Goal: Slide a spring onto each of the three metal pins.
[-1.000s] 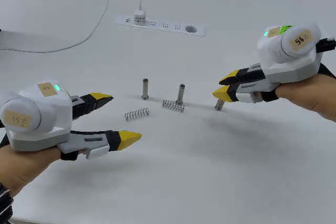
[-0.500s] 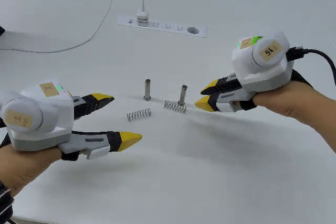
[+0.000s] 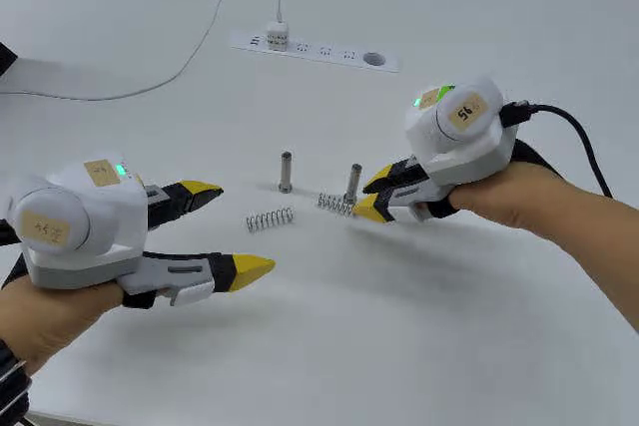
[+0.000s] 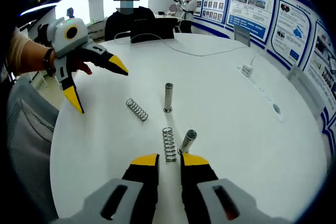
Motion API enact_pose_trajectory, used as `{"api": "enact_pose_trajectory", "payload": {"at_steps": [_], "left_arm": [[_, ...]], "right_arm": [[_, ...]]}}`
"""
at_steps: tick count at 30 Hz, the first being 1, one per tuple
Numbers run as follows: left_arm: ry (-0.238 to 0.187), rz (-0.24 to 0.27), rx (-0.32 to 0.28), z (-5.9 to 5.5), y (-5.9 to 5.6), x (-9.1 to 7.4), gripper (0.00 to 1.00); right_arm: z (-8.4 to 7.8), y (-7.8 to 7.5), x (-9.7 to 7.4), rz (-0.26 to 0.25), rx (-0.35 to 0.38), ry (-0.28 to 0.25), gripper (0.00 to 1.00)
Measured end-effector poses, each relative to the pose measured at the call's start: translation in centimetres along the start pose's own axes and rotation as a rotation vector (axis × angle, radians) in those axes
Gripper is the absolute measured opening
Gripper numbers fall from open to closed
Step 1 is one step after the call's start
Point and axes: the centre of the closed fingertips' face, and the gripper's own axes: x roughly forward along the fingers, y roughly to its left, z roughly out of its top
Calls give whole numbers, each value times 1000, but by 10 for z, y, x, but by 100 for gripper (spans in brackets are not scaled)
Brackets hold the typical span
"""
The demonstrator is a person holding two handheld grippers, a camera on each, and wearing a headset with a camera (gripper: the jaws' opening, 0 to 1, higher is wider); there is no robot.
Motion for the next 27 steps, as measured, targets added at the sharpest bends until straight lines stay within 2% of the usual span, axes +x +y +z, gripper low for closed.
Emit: {"api": "enact_pose_trajectory", "payload": {"at_steps": [21,27], "left_arm": [[13,4,-7,-4,2,-2,64],[12,4,-11,-5,2,-2,63]], "right_arm": [[-13,2,18,24,13,56,13],[-13,3,20,32,29,53,12]]}}
